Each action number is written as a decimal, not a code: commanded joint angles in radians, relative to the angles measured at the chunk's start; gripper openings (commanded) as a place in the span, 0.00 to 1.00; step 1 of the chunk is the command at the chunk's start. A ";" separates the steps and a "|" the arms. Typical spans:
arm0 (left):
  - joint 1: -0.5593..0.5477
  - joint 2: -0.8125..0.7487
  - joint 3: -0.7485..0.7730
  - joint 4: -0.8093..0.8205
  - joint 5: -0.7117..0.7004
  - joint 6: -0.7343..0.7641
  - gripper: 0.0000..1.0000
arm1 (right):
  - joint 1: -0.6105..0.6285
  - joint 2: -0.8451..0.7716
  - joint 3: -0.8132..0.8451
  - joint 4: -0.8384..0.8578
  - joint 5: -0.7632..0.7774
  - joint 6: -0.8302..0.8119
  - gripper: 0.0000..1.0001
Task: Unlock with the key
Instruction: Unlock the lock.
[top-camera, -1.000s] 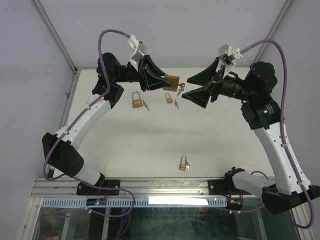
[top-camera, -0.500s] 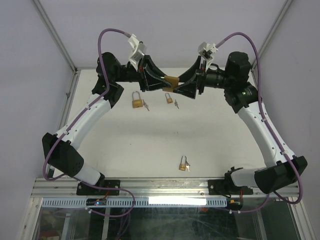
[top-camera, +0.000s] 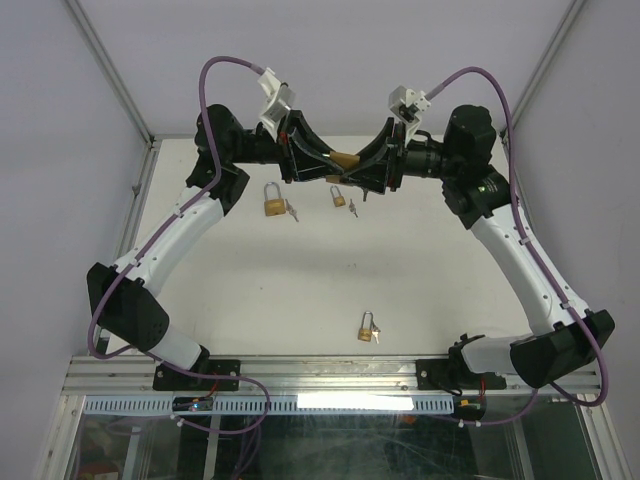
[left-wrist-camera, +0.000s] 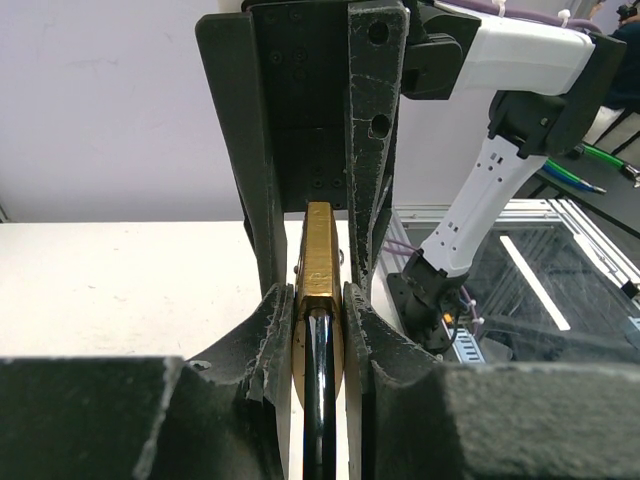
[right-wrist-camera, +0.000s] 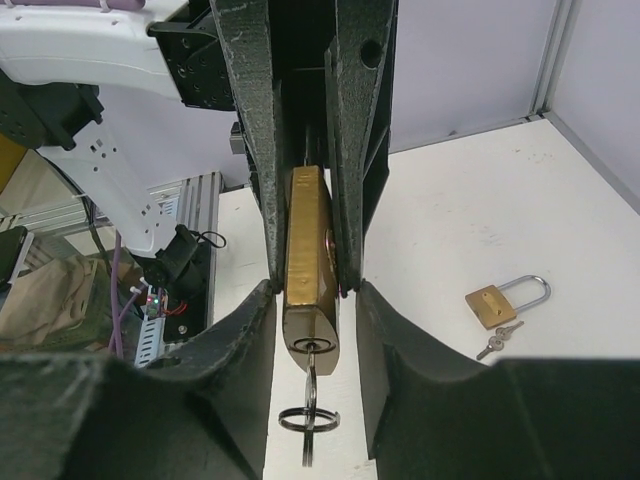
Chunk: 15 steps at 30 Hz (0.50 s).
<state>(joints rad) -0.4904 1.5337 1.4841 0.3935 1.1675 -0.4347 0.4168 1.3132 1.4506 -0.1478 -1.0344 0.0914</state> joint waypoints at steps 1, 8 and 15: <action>-0.006 -0.029 0.055 0.091 -0.025 -0.026 0.00 | 0.006 -0.023 0.009 -0.017 -0.032 -0.052 0.36; -0.006 -0.026 0.054 0.096 -0.023 -0.027 0.00 | 0.005 -0.035 0.013 -0.074 -0.029 -0.118 0.46; -0.007 -0.023 0.055 0.099 -0.020 -0.036 0.00 | 0.010 -0.035 0.005 0.002 -0.014 -0.060 0.00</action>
<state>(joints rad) -0.4911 1.5364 1.4841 0.3946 1.1698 -0.4477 0.4194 1.3121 1.4506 -0.2260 -1.0447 -0.0040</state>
